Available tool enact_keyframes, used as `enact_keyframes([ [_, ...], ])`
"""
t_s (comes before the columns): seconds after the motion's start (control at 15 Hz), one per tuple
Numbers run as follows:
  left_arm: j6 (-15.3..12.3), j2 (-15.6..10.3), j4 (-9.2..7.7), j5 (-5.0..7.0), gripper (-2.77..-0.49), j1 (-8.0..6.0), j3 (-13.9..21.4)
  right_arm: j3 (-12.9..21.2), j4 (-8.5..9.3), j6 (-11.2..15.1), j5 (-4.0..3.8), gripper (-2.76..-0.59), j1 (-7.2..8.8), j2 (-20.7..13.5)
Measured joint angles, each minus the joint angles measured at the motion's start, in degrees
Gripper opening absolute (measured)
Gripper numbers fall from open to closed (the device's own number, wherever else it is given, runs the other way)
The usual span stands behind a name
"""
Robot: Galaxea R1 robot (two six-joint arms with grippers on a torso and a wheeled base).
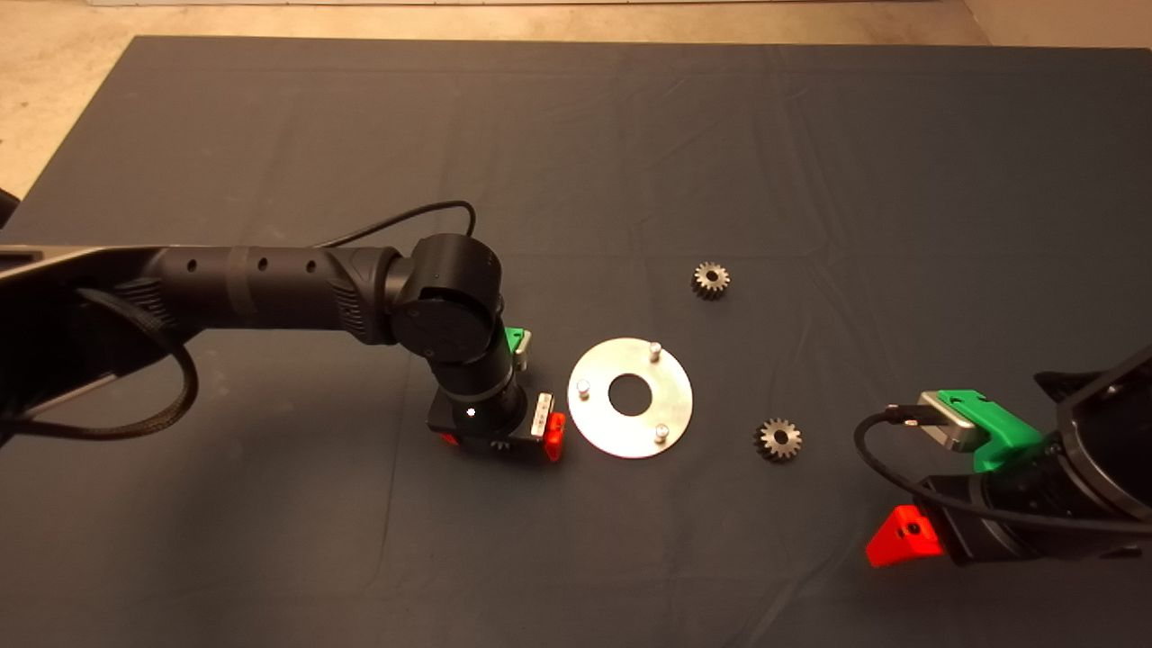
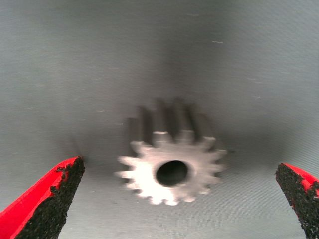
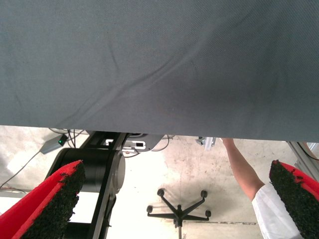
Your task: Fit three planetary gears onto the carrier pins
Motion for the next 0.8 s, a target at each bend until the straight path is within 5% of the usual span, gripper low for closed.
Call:
enact_keyframes([
  [0.47, 0.0, 0.6, 0.0, 0.07, -0.5, -0.48, 0.0, 0.0, 0.0, 0.0, 0.0, -0.6, 0.0, 0.0],
  [0.8, 2.1, 0.6, 0.0, 0.05, -0.72, -0.48, -0.2, 0.0, 0.0, 0.0, 0.0, -0.6, 0.0, 0.0],
])
